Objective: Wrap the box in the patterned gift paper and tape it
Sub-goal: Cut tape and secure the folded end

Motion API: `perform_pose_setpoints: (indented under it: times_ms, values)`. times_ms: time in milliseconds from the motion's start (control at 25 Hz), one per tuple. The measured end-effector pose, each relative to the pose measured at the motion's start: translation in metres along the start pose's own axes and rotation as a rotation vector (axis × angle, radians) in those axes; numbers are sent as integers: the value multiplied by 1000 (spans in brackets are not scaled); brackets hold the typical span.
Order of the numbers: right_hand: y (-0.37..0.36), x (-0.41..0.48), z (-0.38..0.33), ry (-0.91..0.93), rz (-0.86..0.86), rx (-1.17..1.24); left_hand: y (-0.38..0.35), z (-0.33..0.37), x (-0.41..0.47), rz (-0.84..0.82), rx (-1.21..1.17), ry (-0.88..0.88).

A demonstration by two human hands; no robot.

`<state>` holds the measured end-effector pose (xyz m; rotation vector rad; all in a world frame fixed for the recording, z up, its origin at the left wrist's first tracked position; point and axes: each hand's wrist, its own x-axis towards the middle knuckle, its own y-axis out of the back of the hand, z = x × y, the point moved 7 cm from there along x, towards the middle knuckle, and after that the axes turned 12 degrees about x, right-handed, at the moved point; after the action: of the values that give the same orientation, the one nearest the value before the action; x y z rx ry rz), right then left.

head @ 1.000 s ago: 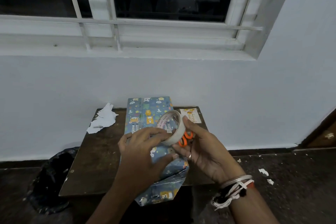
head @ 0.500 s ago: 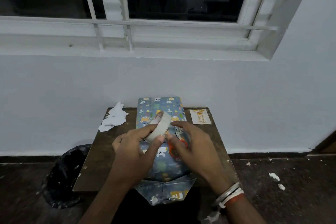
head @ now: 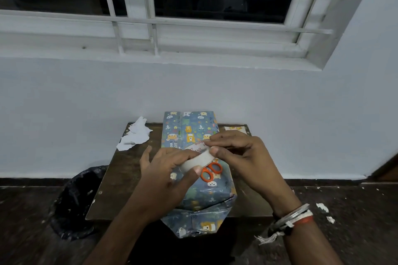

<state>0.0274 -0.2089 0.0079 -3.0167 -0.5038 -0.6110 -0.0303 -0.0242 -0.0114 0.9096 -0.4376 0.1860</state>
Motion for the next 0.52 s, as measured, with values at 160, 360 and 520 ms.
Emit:
perform_pose_setpoints:
  times_ms: [160,360,520]
  values:
    - [-1,-5,-7,85,95,-89,-1,-4,-2,20,-6,18]
    - [-7,-12,-26,327,139,-422,5,3,0,18,-18,54]
    - [-10,-9,-31,297,52,-407,8,5,1,-5,11,68]
